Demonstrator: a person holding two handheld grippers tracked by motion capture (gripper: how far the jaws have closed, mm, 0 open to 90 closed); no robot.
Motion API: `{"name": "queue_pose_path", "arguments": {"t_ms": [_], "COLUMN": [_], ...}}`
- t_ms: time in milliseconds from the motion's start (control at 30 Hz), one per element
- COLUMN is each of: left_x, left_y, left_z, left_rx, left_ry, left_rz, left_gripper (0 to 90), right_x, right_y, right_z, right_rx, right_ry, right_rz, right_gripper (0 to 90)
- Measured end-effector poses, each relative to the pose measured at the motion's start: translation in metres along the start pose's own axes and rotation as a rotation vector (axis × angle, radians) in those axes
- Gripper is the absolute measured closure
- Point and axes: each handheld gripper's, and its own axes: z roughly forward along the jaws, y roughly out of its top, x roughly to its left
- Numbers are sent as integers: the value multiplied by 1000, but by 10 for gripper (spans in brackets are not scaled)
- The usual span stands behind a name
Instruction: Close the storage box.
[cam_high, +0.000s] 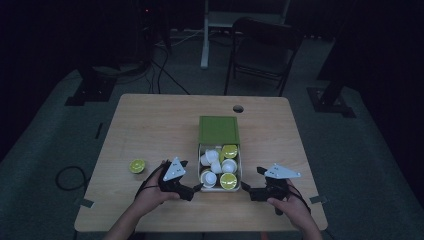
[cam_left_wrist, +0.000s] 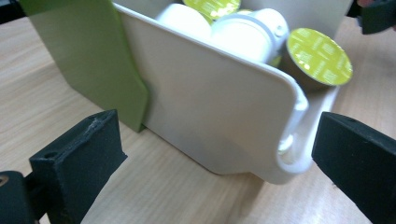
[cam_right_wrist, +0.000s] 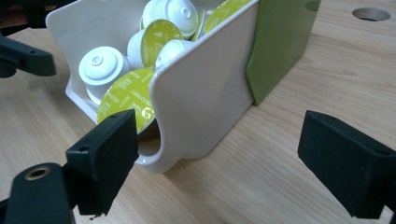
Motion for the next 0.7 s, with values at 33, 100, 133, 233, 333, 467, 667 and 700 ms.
{"name": "queue_pose_path", "arguments": {"t_ms": [33, 100, 133, 233, 333, 467, 667, 700], "left_x": [1, 2, 2, 4, 5, 8, 9, 9], "left_y": [0, 1, 0, 0, 0, 1, 1, 1], "left_z": [0, 1, 2, 3, 3, 5, 7, 8], "left_rx": [-4, -1, 2, 1, -10, -12, -9, -8], "left_ry": [0, 7, 12, 16, 22, 35, 30, 27], "left_rz": [-7, -6, -4, -7, -10, -14, -20, -25], "left_gripper": [21, 21, 21, 21, 21, 21, 21, 21], "right_x": [0, -1, -1, -2, -3, -5, -9, -9], "right_y": [1, 2, 2, 2, 2, 1, -1, -1], "right_z": [1, 3, 4, 5, 7, 9, 11, 11], "right_rx": [-6, -11, -15, -16, -13, -3, 0, 0], "right_ry": [6, 18, 25, 28, 28, 16, 14, 16], "right_rz": [2, 9, 16, 21, 24, 23, 36, 38], "right_gripper": [121, 121, 121, 121, 121, 121, 120, 117]}}
